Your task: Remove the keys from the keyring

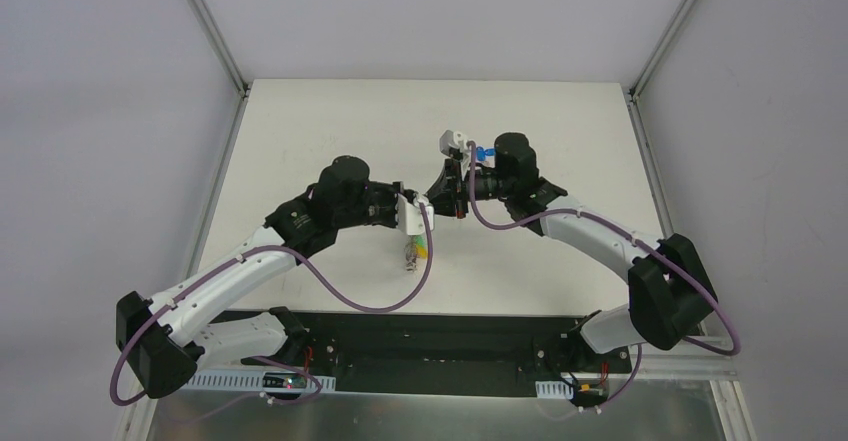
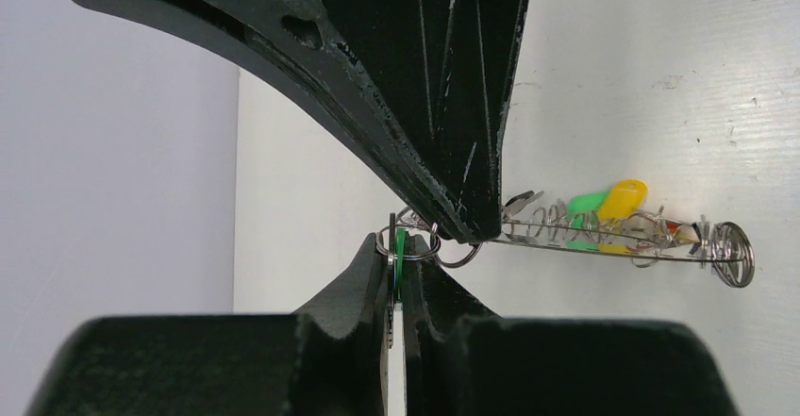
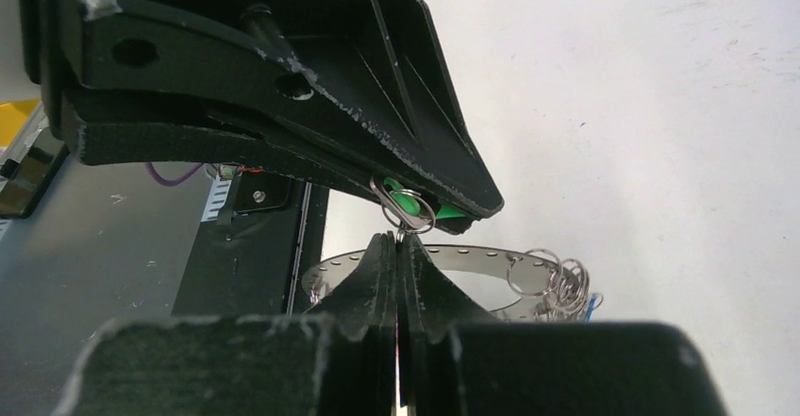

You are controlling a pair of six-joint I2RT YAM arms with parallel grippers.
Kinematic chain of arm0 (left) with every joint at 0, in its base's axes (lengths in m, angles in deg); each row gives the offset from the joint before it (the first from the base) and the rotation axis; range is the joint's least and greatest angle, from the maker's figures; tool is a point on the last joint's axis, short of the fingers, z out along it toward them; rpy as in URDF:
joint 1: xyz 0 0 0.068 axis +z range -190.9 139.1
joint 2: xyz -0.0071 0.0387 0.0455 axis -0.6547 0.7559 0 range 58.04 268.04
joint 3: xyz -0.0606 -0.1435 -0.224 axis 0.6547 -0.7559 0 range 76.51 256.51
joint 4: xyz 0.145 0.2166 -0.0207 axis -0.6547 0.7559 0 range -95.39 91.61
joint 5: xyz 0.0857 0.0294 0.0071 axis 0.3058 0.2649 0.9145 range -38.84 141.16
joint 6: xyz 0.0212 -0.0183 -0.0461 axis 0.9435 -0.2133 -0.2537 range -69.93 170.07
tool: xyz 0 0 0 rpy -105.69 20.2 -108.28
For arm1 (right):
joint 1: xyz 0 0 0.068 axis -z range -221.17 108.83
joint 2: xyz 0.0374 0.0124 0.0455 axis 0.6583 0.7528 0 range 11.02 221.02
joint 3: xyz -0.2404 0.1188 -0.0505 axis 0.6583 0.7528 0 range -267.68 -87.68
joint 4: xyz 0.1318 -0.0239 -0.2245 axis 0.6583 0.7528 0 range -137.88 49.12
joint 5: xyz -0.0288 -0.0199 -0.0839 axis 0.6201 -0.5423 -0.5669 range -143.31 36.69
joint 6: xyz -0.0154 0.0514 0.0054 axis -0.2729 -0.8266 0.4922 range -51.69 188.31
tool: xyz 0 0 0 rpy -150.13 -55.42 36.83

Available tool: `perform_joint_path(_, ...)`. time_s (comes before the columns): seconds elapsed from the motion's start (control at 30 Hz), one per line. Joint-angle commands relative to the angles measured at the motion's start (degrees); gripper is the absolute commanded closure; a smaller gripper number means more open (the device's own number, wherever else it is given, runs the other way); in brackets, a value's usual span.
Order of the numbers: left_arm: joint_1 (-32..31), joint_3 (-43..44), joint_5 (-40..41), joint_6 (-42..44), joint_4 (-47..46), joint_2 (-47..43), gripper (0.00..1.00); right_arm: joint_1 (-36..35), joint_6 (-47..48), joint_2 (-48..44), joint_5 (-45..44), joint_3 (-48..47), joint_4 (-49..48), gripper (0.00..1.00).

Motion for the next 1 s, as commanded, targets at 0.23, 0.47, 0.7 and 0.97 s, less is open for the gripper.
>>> perform_joint_path(0.23,0.6,-0.7,-1.7,3.0,-5.0,-3.0,1.0,3.3,-16.9,3.7,-3.4,-9.6,8.3,1.0)
perform_joint_path(0.47,0.7,-1.8,-3.0,5.9,-4.9,-3.9,1.0,4.0,-21.9,6.2,-3.4,-13.5,13.8,1.0)
perform_joint_path(0.7,0.6,-2.0,-4.9,7.6,-4.5,-3.5,1.0,3.9,-23.2,7.0,0.6,-15.6,17.8,1.0)
perform_joint_path(0.97,0.6,-2.0,-4.5,8.2,-4.3,-3.1,1.0,1.1,-14.8,8.2,0.6,-18.0,29.7,1.0)
